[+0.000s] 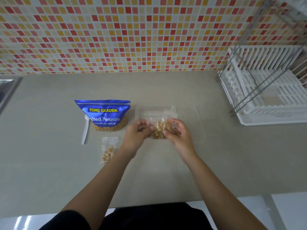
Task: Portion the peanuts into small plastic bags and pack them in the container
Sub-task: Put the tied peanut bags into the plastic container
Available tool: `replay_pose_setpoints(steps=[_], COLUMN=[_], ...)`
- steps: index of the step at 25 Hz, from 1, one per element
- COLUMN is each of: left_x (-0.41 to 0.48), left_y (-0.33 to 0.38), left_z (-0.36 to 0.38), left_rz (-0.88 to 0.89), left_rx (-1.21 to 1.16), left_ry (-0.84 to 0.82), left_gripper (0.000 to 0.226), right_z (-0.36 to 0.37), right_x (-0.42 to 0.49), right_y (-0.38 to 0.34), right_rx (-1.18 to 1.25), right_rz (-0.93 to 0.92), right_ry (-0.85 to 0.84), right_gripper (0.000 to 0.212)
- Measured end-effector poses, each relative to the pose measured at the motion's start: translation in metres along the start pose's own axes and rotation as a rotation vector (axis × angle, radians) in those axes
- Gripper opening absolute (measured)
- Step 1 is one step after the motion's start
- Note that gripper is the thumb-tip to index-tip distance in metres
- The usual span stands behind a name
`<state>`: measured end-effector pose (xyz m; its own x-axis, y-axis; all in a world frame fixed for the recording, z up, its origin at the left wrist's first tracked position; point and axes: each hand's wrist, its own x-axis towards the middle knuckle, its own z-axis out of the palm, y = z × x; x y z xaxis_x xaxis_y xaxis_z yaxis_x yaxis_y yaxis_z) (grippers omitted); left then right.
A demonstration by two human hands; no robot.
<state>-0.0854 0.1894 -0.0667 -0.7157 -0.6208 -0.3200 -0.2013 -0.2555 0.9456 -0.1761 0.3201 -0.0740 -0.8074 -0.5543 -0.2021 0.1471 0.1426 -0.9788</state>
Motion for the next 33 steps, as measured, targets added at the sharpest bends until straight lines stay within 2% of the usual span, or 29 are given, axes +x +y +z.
replay_pose_setpoints(steps=[2, 5, 9, 14, 17, 20, 23, 26, 28, 30, 32, 33], left_x=[0.025, 0.056, 0.073, 0.075, 0.073, 0.074, 0.073, 0.067, 0.063, 0.059, 0.045, 0.035], left_y=[0.010, 0.006, 0.000, 0.001, 0.001, -0.002, -0.003, -0.004, -0.006, -0.009, -0.016, -0.022], left_z=[0.002, 0.009, 0.018, 0.013, 0.014, 0.015, 0.013, 0.006, 0.001, -0.006, -0.016, -0.023], left_rz=[0.016, -0.055, -0.099, 0.010, 0.064, 0.077, 0.076, 0.221, 0.409, 0.453, 0.513, 0.537], left_rx=[0.077, 0.266, 0.528, 0.949, 1.096, 1.191, 1.303, 1.512, 1.520, 1.431, 1.257, 1.187], left_ry=[0.060, 0.172, 0.196, 0.233, 0.288, 0.269, 0.147, 0.027, 0.073, 0.076, 0.049, 0.070], left_gripper=[0.011, 0.009, 0.015, 0.022, 0.024, 0.029, 0.029, 0.033, 0.030, 0.026, 0.009, 0.010], right_z=[0.001, 0.006, 0.014, 0.019, 0.022, 0.025, 0.025, 0.023, 0.022, 0.023, 0.028, 0.032], right_x=[0.025, 0.058, 0.080, 0.087, 0.089, 0.088, 0.086, 0.084, 0.082, 0.077, 0.065, 0.055], right_y=[-0.009, -0.009, 0.003, 0.008, 0.010, 0.006, 0.006, 0.012, 0.015, 0.013, 0.010, 0.010], right_rx=[-0.053, -0.304, -0.589, -0.903, -1.079, -1.194, -1.255, -1.269, -1.265, -1.192, -1.091, -1.040], right_rz=[0.030, 0.091, 0.093, 0.065, 0.019, -0.012, -0.082, -0.141, -0.150, -0.221, -0.324, -0.369], right_ry=[-0.002, 0.032, 0.007, -0.142, -0.176, -0.164, -0.167, -0.215, -0.219, -0.160, -0.108, -0.103], right_gripper=[0.036, 0.037, 0.036, 0.034, 0.033, 0.025, 0.021, 0.026, 0.028, 0.025, 0.020, 0.018])
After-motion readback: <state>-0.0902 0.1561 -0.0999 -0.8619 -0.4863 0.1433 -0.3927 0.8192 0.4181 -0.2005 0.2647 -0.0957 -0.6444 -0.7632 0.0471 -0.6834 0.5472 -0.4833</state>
